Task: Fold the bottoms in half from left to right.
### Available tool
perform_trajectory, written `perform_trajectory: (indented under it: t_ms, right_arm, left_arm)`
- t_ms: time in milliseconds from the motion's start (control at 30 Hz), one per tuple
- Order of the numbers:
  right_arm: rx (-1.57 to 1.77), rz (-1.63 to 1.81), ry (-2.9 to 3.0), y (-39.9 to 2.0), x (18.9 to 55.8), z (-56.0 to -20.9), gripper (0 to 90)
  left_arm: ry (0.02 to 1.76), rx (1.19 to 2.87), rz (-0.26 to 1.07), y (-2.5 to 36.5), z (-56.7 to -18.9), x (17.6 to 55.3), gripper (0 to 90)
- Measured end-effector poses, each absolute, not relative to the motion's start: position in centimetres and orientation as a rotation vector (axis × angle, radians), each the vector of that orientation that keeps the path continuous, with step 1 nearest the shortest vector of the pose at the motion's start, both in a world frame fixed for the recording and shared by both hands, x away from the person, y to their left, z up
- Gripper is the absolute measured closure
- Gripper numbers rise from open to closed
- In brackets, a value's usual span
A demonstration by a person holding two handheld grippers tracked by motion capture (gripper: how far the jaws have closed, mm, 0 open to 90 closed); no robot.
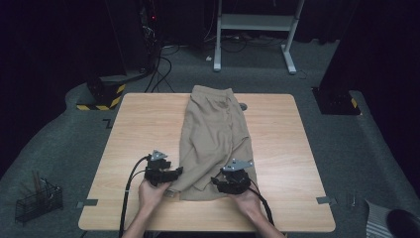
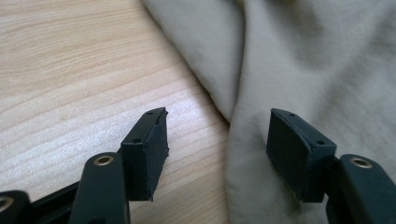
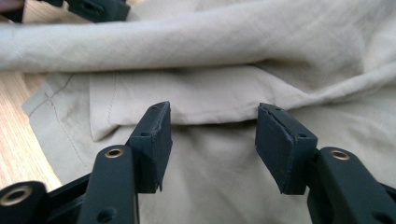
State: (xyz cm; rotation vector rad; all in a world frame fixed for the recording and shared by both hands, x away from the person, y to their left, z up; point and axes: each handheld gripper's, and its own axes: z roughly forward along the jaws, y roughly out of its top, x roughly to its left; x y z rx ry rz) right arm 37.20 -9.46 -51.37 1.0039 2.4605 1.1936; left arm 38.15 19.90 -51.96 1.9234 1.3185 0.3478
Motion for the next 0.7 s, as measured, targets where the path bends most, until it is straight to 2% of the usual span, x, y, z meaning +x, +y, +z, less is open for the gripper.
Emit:
perform_trajectory:
  t_ms: [200, 300, 400, 533, 567, 700]
  right_arm:
    - [0.926, 1.221, 2.422, -8.3, 37.0, -50.3, 38.8]
    - [0.886, 1.198, 2.455, -7.2, 37.3, -50.5, 39.9]
    - [0.872, 1.131, 2.499, -6.4, 37.8, -51.4, 54.1]
    - [0.845, 1.089, 2.541, -6.2, 38.4, -52.0, 85.9]
    - [0.837, 1.090, 2.541, -6.3, 38.4, -51.9, 89.8]
    - [0.788, 1.113, 2.540, -6.6, 38.0, -51.4, 90.0]
  left_arm:
    - [1.309, 1.900, 0.391, 19.8, -52.3, 37.8, 37.8]
    - [1.289, 1.886, 0.427, 19.7, -52.6, 37.6, 37.1]
    - [1.298, 1.871, 0.425, 19.7, -52.7, 37.5, 36.8]
    - [1.300, 1.865, 0.423, 19.8, -52.7, 37.5, 36.7]
    - [1.301, 1.865, 0.423, 19.8, -52.7, 37.5, 36.5]
    - [1.301, 1.864, 0.423, 19.8, -52.7, 37.5, 35.5]
